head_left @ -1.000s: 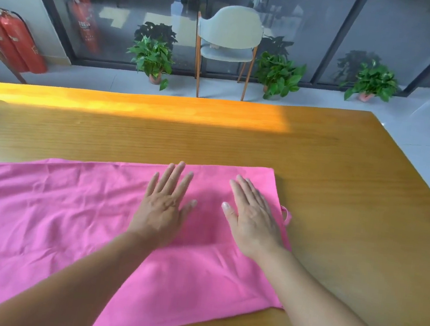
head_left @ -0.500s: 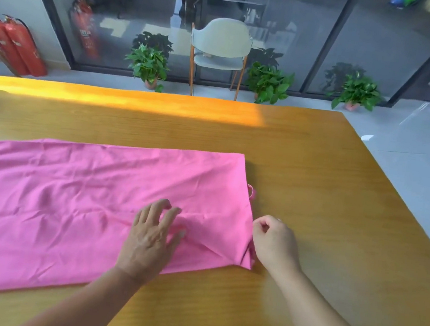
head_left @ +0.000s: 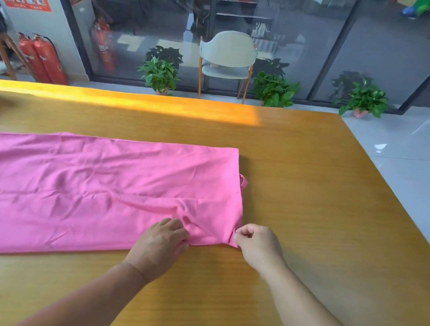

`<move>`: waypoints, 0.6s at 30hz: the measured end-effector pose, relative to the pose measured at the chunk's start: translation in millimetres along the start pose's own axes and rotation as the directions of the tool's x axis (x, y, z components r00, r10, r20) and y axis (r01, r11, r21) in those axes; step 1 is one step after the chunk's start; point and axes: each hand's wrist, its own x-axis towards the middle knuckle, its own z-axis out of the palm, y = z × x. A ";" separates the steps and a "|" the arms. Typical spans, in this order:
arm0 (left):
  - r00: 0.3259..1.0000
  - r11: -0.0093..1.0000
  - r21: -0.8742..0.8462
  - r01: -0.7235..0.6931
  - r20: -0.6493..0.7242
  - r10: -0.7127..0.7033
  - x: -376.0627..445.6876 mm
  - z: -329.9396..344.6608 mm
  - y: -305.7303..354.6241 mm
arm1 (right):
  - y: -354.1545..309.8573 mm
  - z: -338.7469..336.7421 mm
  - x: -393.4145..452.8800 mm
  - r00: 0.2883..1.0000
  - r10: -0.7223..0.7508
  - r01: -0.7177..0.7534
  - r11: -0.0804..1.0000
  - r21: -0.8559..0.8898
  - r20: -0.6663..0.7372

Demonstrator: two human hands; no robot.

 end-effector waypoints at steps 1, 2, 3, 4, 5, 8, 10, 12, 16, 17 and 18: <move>1.000 1.000 -0.012 0.010 0.015 -0.010 -0.4 -1.5 1.1 | 1.7 -1.6 0.7 1.000 0.000 0.000 1.000 0.012 0.008; 1.000 1.000 -0.024 0.018 0.022 -0.018 -0.7 -2.4 2.0 | 4.4 -5.1 1.5 1.000 0.018 -0.018 0.999 0.028 0.008; 0.999 0.999 -0.038 0.027 0.028 -0.026 -1.2 -3.5 1.8 | 7.5 -9.7 3.5 0.999 0.046 -0.046 0.998 0.050 0.003; 0.999 0.999 -0.047 0.028 0.028 -0.026 -3.0 -3.1 1.6 | 11.8 -14.9 5.3 0.997 0.080 -0.080 0.995 0.065 0.008; 0.999 0.999 -0.043 0.020 0.026 -0.019 -5.0 -3.1 1.6 | 16.1 -19.6 6.9 0.994 0.109 -0.111 0.992 0.068 0.029; 0.999 0.999 -0.009 -0.050 0.004 0.050 -12.6 -0.1 1.7 | 24.9 -23.1 9.2 0.981 0.154 -0.145 0.986 -0.082 0.121; 0.997 0.997 -0.031 -0.070 0.014 0.071 -16.1 0.3 3.9 | 21.9 -20.7 7.3 0.983 0.138 -0.118 0.980 -0.162 0.117; 0.993 0.993 -0.033 -0.111 0.022 0.112 -19.0 -0.6 8.1 | 16.4 -19.5 3.7 0.990 0.104 -0.095 0.991 -0.090 0.095; 0.989 0.993 0.010 -0.118 0.096 0.116 -24.5 -0.3 16.3 | 10.0 -16.2 -2.6 0.984 0.109 -0.115 0.993 0.036 0.139; 0.991 0.997 0.010 -0.082 0.111 0.080 -24.1 -1.0 16.2 | 10.9 -17.2 -2.8 0.978 0.126 -0.132 0.991 0.023 0.168; 0.992 0.998 0.018 -0.065 0.105 0.062 -23.6 -1.6 15.4 | 12.1 -18.7 -2.5 0.970 0.143 -0.143 0.990 -0.014 0.196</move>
